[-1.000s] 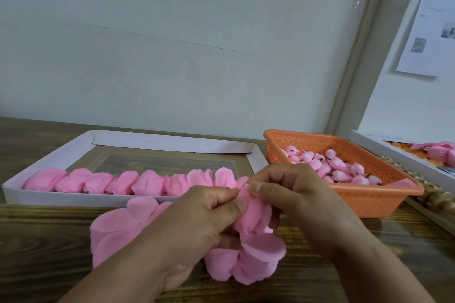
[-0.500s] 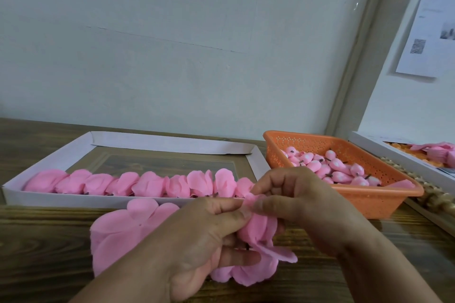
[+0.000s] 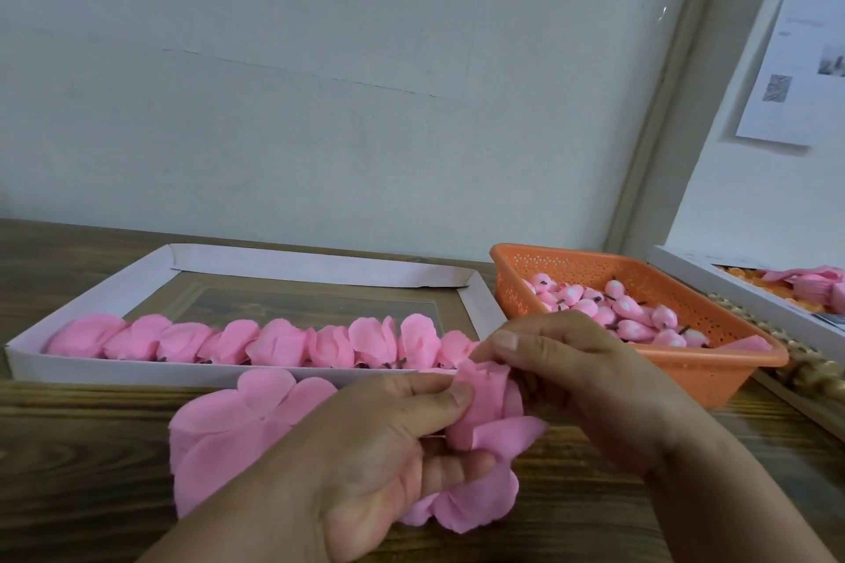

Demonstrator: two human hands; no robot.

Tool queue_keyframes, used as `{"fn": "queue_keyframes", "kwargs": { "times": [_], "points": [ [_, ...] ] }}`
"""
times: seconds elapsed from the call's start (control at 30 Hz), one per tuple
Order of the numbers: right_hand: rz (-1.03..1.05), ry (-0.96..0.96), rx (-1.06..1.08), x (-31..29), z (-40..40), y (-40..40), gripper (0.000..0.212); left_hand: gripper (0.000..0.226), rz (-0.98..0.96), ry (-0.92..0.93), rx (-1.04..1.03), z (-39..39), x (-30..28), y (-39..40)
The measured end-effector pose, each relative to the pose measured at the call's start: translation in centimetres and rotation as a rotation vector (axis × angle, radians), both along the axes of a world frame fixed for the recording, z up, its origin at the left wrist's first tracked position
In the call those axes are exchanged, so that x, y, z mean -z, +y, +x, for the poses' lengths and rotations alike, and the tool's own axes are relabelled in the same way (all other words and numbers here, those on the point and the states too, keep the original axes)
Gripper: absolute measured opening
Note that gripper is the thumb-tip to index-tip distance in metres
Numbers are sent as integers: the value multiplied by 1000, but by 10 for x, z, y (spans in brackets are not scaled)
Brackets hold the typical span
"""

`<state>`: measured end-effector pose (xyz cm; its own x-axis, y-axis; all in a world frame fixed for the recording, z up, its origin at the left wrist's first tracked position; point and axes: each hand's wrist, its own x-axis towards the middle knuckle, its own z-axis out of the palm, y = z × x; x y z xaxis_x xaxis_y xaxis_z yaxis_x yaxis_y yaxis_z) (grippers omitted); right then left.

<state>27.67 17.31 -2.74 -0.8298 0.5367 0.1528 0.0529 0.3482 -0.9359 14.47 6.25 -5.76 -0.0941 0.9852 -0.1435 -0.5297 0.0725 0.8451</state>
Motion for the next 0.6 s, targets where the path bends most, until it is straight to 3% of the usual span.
{"fn": "queue_keyframes", "kwargs": {
  "times": [0.1,0.2,0.27,0.37,0.6],
  "points": [
    [35,31,-22,-3,0,-2,42,21,-4,-11,-17,-2,0,1],
    [314,135,13,-8,7,-1,42,26,6,-53,-50,-6,-3,1],
    [474,188,-84,-12,14,-1,44,25,13,-95,-63,-10,-6,-1],
    [665,46,-148,-11,16,-3,37,20,25,-139,-30,-15,-10,-3],
    [712,56,-106,-6,3,-14,13,23,23,-87,-34,-14,-7,-1]
  ]
}}
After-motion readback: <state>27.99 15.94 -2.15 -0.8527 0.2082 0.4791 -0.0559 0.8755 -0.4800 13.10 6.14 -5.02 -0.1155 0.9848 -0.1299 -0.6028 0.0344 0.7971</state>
